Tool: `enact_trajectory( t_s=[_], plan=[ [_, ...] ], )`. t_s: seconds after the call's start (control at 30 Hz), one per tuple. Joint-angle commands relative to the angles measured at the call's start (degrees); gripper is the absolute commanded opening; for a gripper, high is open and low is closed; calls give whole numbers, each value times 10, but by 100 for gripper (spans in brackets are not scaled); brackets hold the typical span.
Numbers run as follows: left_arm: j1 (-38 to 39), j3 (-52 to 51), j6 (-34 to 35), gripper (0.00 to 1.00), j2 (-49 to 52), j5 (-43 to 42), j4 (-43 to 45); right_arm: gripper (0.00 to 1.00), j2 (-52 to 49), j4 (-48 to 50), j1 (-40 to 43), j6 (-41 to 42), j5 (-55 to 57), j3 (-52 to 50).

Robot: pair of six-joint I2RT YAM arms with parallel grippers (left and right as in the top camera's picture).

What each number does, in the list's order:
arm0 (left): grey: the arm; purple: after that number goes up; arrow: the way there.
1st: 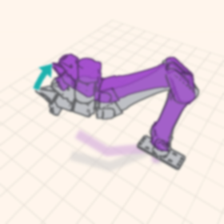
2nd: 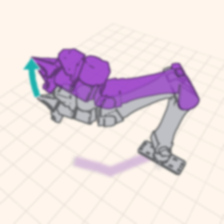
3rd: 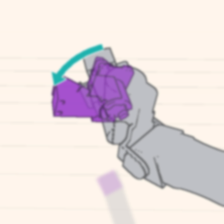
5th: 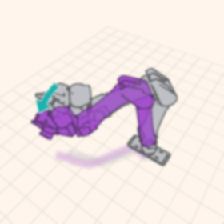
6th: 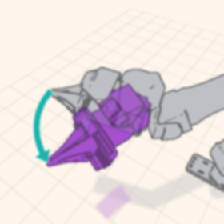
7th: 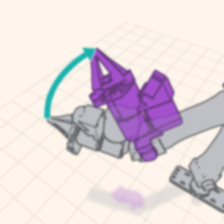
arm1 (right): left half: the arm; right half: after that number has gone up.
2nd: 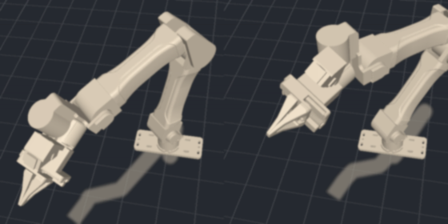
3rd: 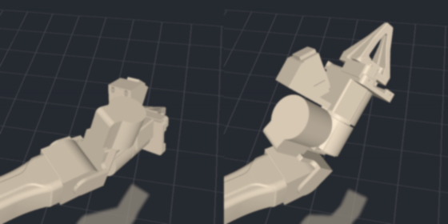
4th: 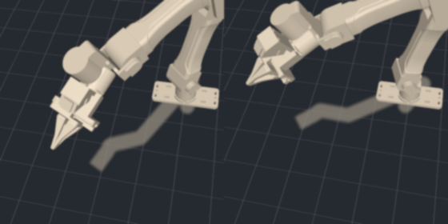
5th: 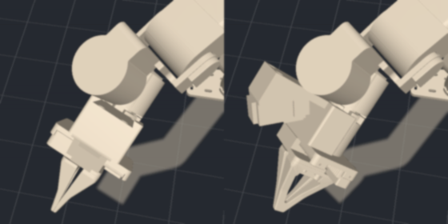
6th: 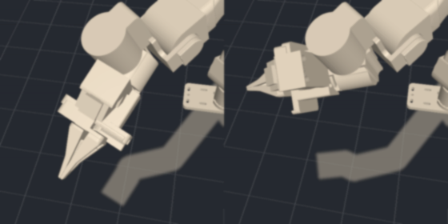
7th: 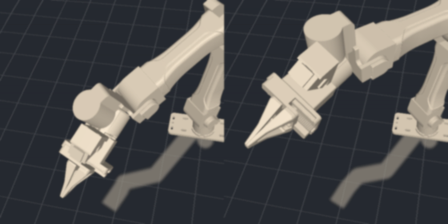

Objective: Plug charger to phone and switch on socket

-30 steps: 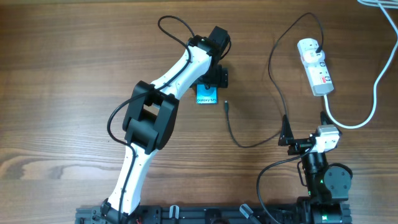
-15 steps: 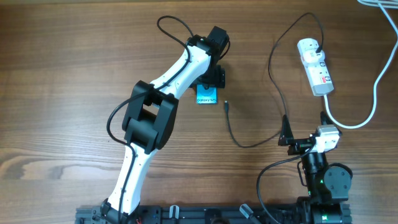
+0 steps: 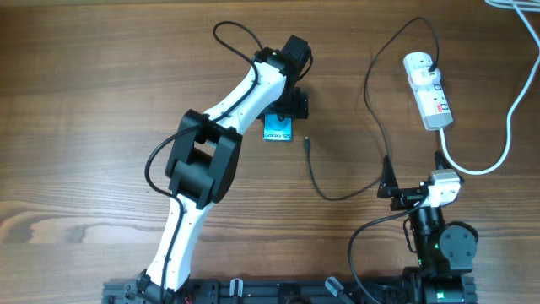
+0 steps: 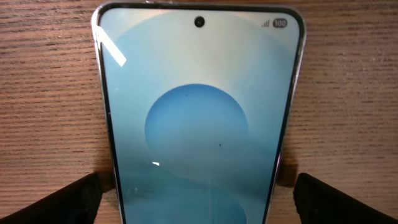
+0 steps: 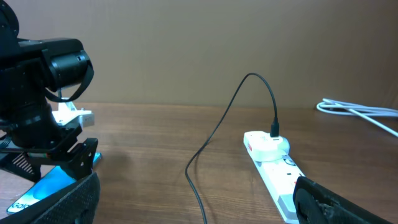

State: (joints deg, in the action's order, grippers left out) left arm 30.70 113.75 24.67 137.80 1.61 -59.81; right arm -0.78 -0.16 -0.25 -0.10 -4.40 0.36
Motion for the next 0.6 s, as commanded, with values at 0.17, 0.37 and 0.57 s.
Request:
enact_trajectory(
  t_s=[0.17,0.37,0.57],
  plan=[
    [-2,6,-5,100,18,-9,-3,100,2,2,-2,1,8,-1],
    [-2,6,-5,82,18,-9,-11,100,2,2,-2,1,8,-1],
    [-2,6,-5,79,18,-9,-17,100,2,2,-2,1,8,-1]
  ],
)
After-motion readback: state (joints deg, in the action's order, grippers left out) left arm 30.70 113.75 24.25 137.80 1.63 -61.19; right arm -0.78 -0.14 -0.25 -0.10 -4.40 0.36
